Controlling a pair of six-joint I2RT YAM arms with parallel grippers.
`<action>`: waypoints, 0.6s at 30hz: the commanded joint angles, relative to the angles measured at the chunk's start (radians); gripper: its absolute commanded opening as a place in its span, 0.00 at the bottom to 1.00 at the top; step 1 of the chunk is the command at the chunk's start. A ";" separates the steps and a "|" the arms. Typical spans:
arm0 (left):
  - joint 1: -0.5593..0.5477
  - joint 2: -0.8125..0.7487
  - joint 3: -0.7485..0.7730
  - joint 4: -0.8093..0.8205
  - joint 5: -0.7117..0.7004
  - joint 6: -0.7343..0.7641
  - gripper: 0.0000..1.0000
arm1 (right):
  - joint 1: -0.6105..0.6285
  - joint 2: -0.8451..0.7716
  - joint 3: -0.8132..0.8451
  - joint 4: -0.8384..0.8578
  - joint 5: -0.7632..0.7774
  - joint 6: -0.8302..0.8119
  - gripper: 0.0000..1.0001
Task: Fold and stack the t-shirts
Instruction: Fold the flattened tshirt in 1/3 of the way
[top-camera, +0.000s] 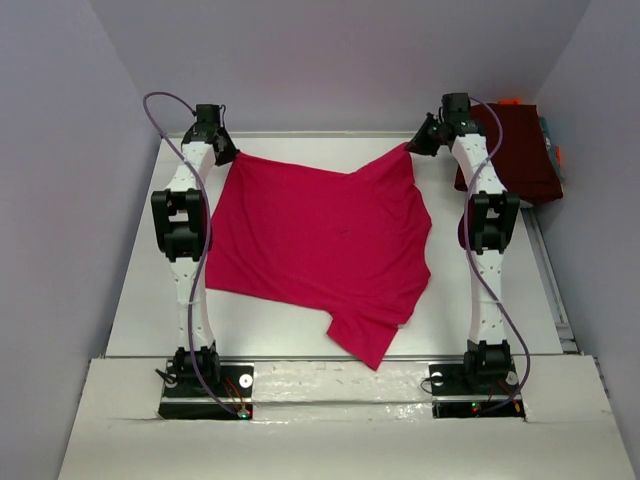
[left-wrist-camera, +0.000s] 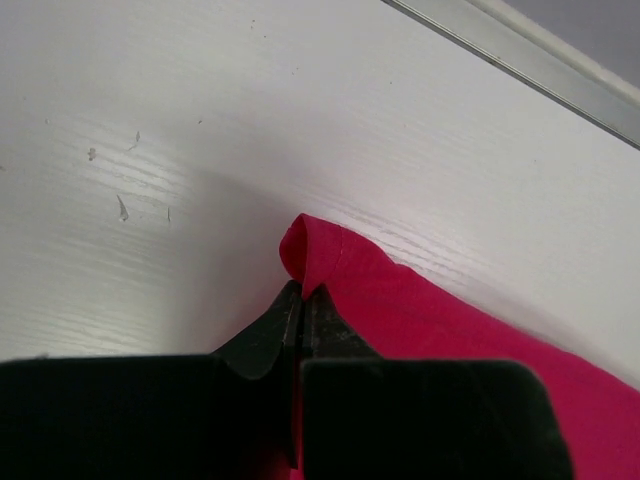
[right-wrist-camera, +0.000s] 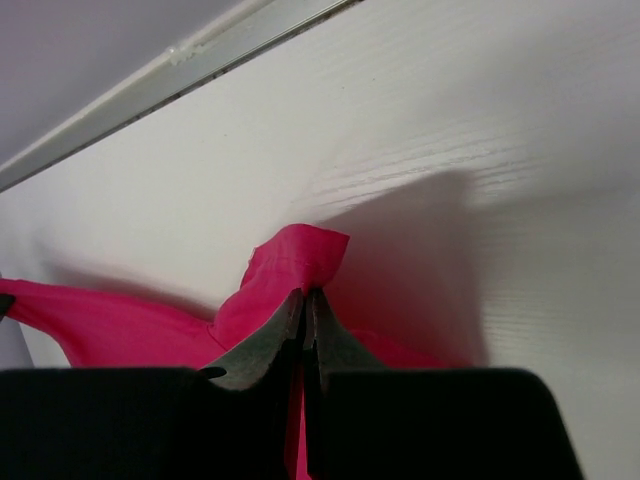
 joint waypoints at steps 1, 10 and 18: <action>0.012 -0.035 0.053 -0.026 -0.038 0.009 0.06 | -0.001 -0.103 -0.040 0.007 -0.053 -0.013 0.07; 0.022 -0.089 0.018 -0.073 -0.038 0.001 0.06 | 0.031 -0.194 -0.114 -0.086 -0.095 -0.056 0.07; 0.022 -0.129 -0.033 -0.139 -0.066 -0.008 0.06 | 0.077 -0.311 -0.254 -0.161 -0.081 -0.087 0.07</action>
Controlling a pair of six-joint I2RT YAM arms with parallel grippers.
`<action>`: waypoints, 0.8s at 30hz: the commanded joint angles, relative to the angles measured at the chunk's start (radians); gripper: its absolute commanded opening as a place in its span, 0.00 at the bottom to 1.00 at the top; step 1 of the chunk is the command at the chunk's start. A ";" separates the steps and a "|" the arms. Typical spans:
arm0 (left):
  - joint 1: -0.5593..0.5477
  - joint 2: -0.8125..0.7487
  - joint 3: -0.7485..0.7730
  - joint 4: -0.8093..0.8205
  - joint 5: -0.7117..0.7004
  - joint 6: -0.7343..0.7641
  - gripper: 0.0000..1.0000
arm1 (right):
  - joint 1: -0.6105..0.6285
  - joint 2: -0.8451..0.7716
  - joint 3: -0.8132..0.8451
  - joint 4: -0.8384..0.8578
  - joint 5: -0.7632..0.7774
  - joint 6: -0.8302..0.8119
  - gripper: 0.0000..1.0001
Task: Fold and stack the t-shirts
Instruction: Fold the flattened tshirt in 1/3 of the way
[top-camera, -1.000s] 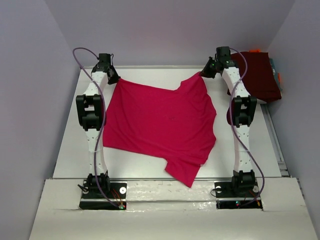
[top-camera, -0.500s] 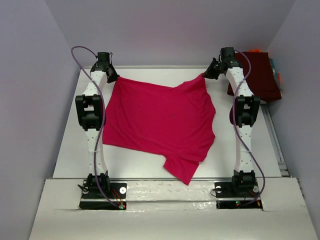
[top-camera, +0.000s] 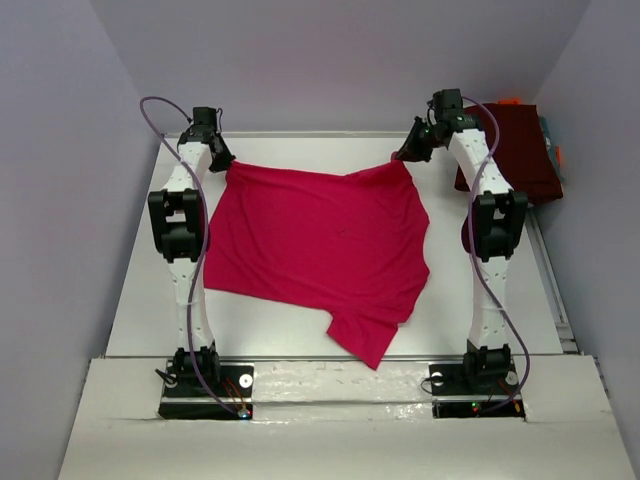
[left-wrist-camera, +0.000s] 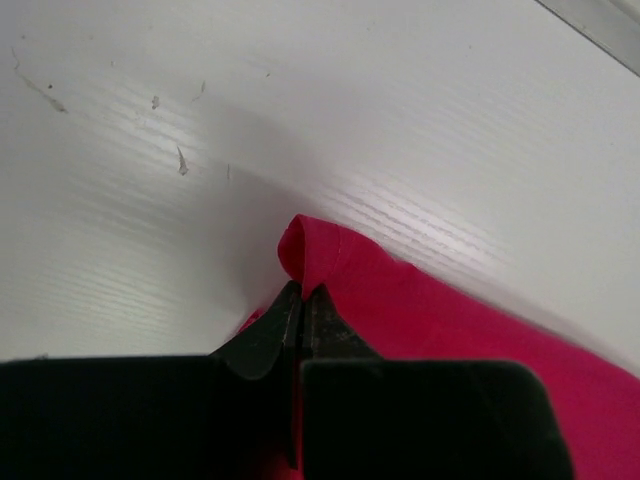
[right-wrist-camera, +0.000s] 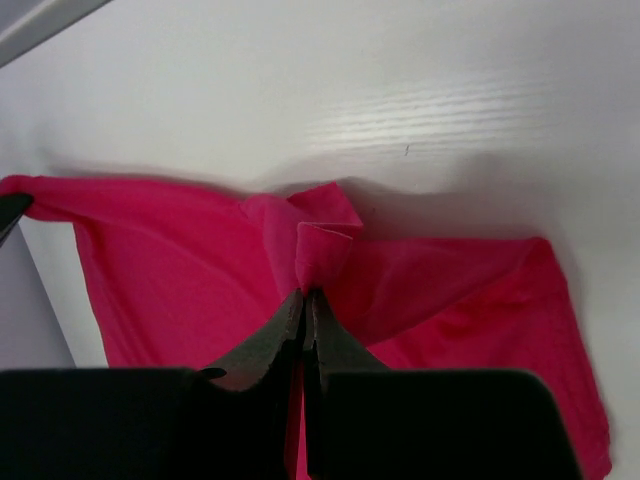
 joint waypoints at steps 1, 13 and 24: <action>0.006 -0.138 -0.048 -0.049 -0.030 -0.002 0.06 | 0.024 -0.157 -0.120 -0.048 -0.012 -0.037 0.07; -0.005 -0.252 -0.180 -0.083 -0.041 -0.023 0.06 | 0.060 -0.368 -0.436 -0.065 0.017 -0.045 0.07; -0.014 -0.326 -0.323 -0.121 -0.072 -0.033 0.06 | 0.069 -0.492 -0.625 -0.097 0.034 -0.048 0.07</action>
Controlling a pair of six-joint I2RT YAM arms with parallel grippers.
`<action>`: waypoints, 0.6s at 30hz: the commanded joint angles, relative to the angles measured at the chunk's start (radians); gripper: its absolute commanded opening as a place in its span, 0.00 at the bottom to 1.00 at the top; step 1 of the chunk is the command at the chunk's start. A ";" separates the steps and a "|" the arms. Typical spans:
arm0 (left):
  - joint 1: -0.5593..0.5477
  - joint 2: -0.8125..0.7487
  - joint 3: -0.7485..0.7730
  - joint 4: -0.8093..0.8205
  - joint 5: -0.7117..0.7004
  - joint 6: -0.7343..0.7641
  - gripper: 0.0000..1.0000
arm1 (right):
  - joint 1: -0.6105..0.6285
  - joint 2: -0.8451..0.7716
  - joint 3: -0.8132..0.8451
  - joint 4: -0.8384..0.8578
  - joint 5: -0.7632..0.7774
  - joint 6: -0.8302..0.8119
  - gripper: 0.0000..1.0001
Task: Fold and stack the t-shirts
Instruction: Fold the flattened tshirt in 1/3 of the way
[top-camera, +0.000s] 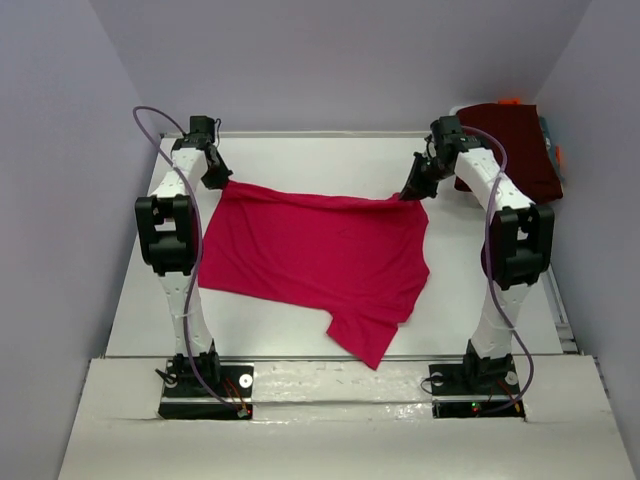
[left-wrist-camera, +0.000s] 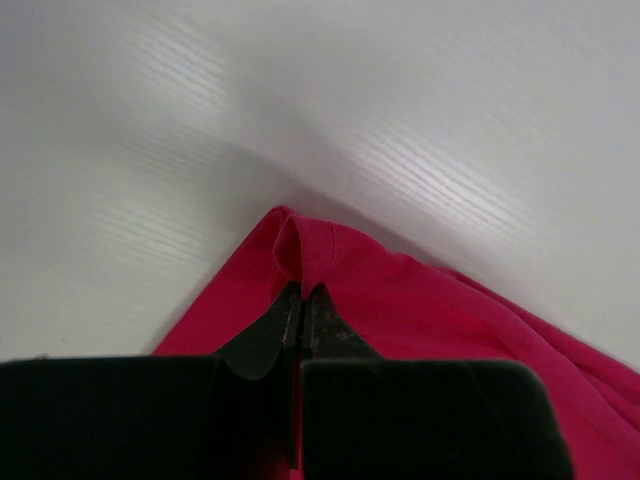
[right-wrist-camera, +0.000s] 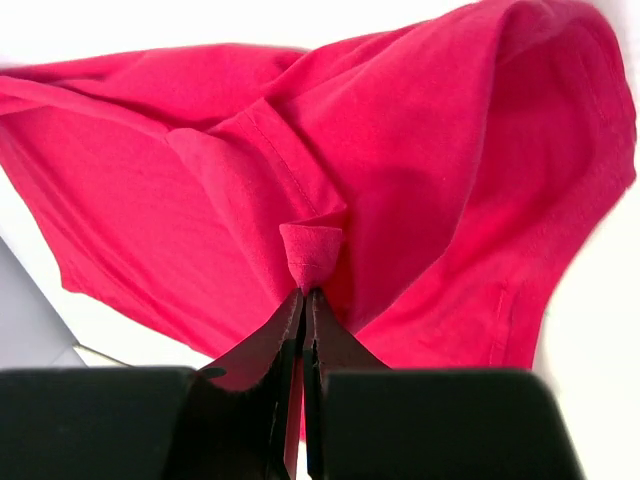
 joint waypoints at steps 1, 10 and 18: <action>-0.005 -0.096 -0.048 -0.040 -0.037 -0.009 0.06 | 0.009 -0.094 -0.065 -0.014 0.012 -0.019 0.07; -0.005 -0.106 -0.079 -0.073 -0.085 -0.015 0.06 | 0.019 -0.143 -0.147 -0.037 0.049 -0.022 0.07; -0.005 -0.112 -0.110 -0.093 -0.127 -0.038 0.06 | 0.019 -0.161 -0.217 -0.060 0.089 -0.020 0.07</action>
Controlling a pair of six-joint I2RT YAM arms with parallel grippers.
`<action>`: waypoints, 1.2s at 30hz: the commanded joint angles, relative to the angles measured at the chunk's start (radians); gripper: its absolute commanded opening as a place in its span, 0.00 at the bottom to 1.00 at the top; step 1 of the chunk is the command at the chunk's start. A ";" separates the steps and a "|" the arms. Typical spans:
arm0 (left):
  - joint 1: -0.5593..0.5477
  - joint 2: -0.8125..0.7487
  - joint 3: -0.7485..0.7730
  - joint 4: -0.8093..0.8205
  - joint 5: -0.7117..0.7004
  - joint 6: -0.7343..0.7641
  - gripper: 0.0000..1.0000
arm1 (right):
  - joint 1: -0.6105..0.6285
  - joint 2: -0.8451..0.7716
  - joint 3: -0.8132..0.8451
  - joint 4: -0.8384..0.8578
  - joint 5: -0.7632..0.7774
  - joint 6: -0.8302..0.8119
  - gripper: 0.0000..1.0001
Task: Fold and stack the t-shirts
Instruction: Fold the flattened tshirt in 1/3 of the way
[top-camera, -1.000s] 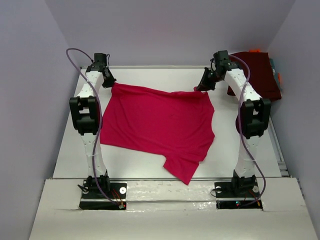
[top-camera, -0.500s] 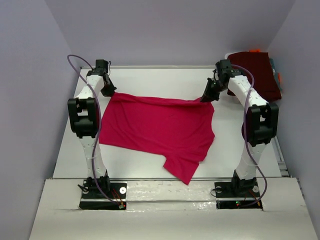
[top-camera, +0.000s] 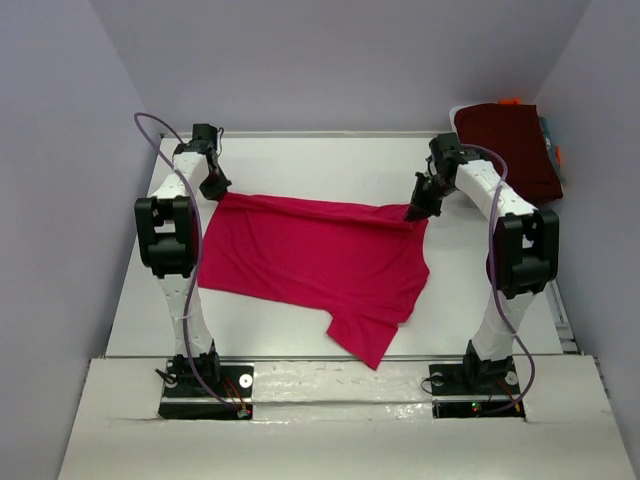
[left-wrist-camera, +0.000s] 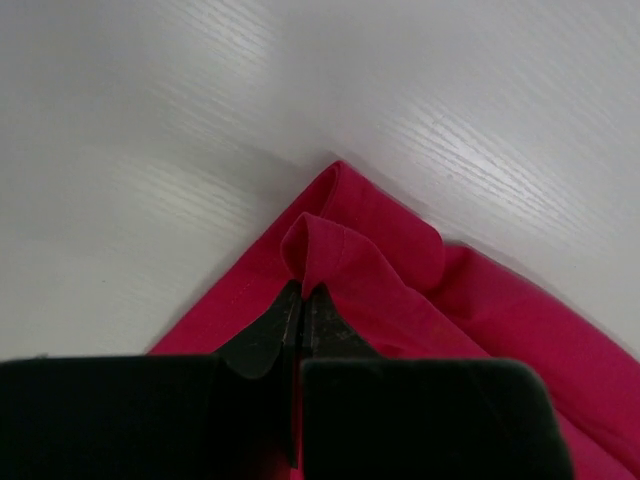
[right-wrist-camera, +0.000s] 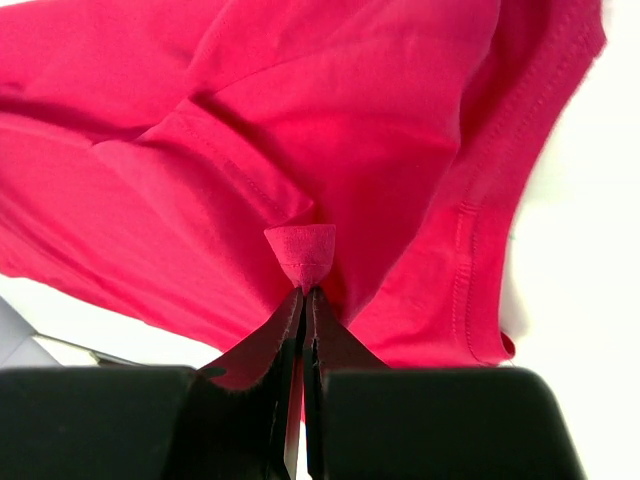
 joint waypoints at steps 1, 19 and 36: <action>0.000 -0.077 -0.024 -0.035 -0.048 -0.022 0.06 | 0.006 -0.061 -0.031 -0.035 0.040 -0.011 0.07; 0.000 -0.051 -0.030 -0.042 -0.023 -0.025 0.06 | 0.006 -0.049 -0.114 -0.031 0.002 -0.029 0.07; 0.000 -0.069 -0.033 -0.037 -0.012 -0.026 0.76 | 0.046 0.009 -0.140 -0.048 -0.054 -0.112 0.36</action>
